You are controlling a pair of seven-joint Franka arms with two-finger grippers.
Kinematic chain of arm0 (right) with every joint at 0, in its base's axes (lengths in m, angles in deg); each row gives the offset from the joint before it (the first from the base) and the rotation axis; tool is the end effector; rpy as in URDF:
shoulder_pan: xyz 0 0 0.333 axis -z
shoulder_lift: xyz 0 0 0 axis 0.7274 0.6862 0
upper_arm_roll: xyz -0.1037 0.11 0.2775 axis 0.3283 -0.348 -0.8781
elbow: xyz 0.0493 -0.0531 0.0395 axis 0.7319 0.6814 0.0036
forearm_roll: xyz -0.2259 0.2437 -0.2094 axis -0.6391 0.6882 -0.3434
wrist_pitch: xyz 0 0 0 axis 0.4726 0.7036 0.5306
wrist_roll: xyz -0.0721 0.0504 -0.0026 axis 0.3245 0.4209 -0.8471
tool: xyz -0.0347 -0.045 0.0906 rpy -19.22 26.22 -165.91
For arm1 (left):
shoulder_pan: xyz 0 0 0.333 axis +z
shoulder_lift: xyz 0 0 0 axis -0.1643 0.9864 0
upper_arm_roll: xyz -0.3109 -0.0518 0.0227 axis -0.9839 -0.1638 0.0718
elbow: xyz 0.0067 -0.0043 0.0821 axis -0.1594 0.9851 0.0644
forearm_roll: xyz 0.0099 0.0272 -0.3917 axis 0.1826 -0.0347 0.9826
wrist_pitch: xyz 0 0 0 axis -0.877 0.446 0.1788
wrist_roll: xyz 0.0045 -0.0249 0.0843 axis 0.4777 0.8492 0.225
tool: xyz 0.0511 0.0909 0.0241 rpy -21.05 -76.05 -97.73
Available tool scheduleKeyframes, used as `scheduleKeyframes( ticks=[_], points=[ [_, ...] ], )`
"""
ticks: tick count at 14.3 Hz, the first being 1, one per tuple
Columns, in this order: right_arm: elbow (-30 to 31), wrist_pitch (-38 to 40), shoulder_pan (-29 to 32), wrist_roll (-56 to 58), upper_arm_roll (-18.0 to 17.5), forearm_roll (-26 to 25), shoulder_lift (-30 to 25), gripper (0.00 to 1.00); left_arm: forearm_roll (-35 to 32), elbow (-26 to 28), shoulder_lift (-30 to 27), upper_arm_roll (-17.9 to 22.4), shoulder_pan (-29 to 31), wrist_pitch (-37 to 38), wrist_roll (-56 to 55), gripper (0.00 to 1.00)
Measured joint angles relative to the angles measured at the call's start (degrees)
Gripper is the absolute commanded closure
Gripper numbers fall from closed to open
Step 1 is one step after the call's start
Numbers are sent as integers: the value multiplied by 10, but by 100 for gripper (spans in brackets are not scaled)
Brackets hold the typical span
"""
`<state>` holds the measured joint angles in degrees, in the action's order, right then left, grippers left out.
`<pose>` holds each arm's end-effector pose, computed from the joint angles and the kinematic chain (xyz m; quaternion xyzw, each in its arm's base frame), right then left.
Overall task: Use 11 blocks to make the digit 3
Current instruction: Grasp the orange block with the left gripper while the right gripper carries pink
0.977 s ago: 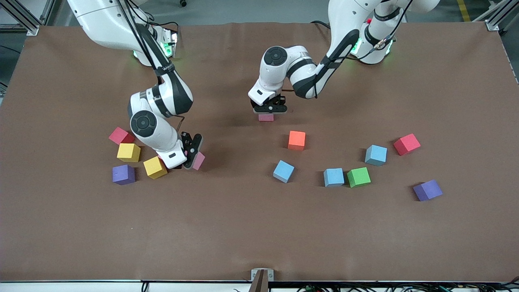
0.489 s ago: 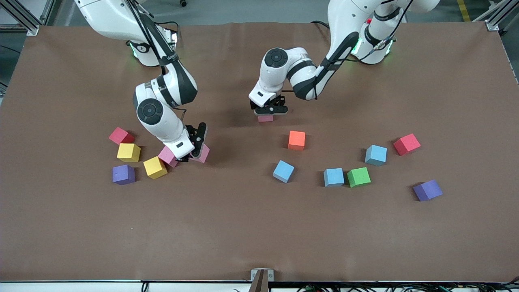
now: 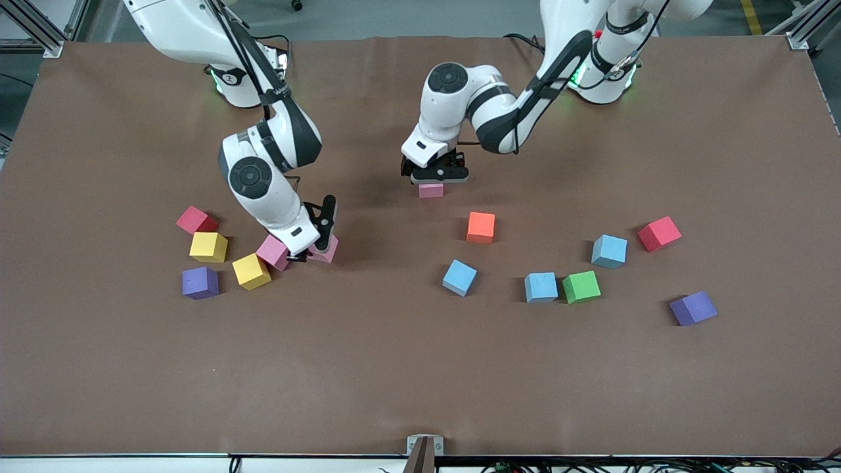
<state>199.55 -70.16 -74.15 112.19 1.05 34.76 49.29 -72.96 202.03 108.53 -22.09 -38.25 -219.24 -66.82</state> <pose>0.5312 0.2596 0.2575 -0.7385 -0.6742 0.0045 0.0001 0.3536 -0.4900 0.2720 0.9964 0.0434 0.0495 0.0532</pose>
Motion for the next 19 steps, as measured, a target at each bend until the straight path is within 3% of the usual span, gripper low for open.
scheduleKeyframes(
  ticks=[5,11,19],
  points=[
    [12,1,-50,-7,1,-6,0,80,0,-1,-50,0,77,21,51,1],
    [39,2,-152,-106,1,-6,1,78,0,-22,9,2,137,20,247,2],
    [45,0,-233,-191,1,-6,24,76,-6,-35,63,0,134,17,281,2]
  ],
)
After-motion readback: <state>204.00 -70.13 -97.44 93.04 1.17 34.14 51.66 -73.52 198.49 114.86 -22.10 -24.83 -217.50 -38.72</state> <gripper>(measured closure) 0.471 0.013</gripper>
